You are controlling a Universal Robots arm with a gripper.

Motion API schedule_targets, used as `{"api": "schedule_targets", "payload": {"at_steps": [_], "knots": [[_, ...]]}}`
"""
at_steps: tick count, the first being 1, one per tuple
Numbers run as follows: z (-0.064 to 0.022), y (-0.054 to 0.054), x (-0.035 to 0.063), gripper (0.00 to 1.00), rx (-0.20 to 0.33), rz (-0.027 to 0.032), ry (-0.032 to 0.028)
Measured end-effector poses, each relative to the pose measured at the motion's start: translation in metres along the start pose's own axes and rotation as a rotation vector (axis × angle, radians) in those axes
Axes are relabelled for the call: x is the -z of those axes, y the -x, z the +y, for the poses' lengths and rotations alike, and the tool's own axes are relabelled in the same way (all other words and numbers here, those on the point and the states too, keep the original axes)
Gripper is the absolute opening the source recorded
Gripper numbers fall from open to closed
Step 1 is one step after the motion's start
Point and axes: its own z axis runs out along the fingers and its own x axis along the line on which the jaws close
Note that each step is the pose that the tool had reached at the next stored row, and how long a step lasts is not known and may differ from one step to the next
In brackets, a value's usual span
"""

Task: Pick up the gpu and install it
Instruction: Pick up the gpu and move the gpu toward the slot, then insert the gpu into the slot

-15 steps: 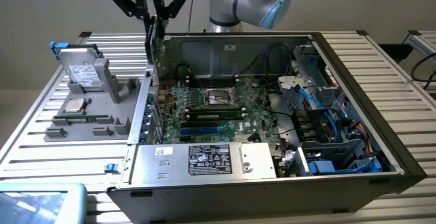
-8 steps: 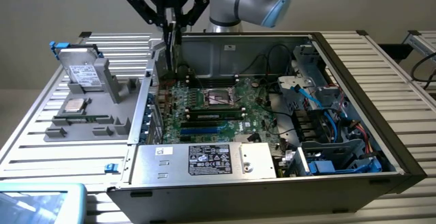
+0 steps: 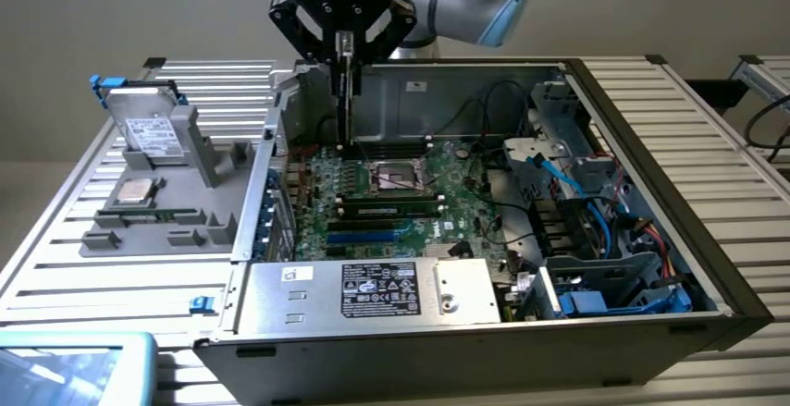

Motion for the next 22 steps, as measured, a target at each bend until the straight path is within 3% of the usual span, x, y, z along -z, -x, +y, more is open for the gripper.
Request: {"api": "schedule_targets", "payload": {"at_steps": [5,10,16,22], "knots": [[-0.0059,0.019,-0.0061,0.28,0.0,0.0,0.0],[-0.0076,0.035,-0.012,0.28,0.0,-0.0001,-0.0018],[-0.0083,0.063,-0.0217,0.28,0.0,-0.0001,-0.0027],[-0.0083,0.067,-0.0228,0.28,0.0,0.0,-0.003]]}}
